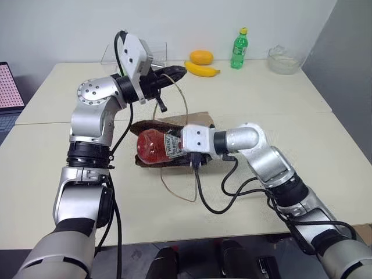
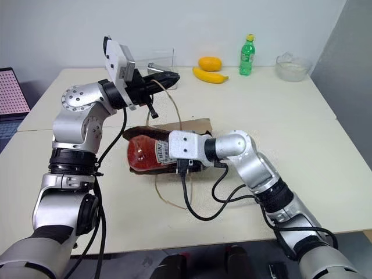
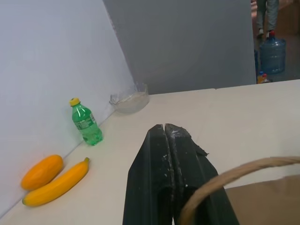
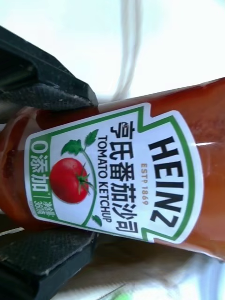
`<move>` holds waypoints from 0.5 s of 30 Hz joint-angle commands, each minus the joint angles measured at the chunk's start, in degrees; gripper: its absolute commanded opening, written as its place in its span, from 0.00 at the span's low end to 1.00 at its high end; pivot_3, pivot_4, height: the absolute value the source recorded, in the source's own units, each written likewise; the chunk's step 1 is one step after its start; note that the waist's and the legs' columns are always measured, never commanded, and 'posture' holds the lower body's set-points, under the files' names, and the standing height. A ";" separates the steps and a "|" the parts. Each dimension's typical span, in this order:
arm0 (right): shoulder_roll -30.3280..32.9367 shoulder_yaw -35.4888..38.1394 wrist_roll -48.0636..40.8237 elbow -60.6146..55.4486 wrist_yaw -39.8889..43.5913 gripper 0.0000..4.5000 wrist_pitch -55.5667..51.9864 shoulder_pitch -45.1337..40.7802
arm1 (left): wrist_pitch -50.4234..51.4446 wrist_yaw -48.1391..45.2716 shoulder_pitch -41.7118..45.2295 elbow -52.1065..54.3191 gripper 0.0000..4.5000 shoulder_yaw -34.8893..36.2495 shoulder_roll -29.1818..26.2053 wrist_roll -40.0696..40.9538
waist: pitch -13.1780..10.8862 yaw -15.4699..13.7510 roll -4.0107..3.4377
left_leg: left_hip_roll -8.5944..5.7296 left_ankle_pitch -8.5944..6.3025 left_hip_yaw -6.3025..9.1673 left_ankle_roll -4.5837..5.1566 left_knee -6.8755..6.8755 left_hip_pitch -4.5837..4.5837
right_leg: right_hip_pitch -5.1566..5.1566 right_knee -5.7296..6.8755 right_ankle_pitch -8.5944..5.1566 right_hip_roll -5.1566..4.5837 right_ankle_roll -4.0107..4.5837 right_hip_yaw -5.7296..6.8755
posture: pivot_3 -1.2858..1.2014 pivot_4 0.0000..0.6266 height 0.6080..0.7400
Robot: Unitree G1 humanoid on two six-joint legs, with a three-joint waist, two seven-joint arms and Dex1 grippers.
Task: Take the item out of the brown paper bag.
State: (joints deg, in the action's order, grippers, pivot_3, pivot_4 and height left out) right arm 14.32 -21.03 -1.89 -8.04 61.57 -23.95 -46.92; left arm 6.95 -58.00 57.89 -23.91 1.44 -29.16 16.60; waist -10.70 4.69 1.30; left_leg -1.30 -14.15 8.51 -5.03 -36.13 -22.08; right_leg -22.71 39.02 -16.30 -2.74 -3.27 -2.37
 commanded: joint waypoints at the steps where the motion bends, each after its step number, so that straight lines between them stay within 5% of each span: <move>1: -0.66 7.03 -9.82 -5.73 0.45 0.69 -6.58 -3.49 | -1.65 1.48 2.31 -0.83 0.00 0.03 0.08 -1.43 | 0.00 0.00 0.00 | 0.00 0.00 0.01 0.00 0.00 0.00 | 0.00 0.00 0.00 0.00 0.00 0.00 | 0.52 0.24 1.00; 10: 2.02 24.60 -27.11 -9.98 -8.11 0.69 -19.84 -8.46 | -1.36 3.87 3.27 -3.42 0.00 -0.30 0.20 -4.29 | 0.00 -0.05 0.00 | -0.03 -0.04 0.03 0.07 -0.01 -0.04 | -0.03 0.03 0.00 -0.04 0.00 0.02 | 0.52 0.24 1.00; 15: 15.20 29.15 -20.84 -7.39 -11.63 0.69 -14.71 -6.19 | -0.91 4.78 3.26 -3.51 0.00 -0.26 0.46 -4.38 | 0.00 -0.79 0.00 | -0.12 -0.03 0.04 0.08 -0.16 -0.57 | -0.46 0.09 0.02 -0.10 -0.01 0.05 | 0.52 0.24 1.00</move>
State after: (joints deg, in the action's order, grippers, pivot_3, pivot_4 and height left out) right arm 27.83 6.34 -24.72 -14.91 50.97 -41.52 -53.72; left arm 6.15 -53.88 59.36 -28.25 0.40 -28.51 12.31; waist -10.70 3.89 1.30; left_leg -1.45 -14.18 8.55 -4.94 -36.32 -22.74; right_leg -23.22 39.10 -16.28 -2.86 -3.29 -2.31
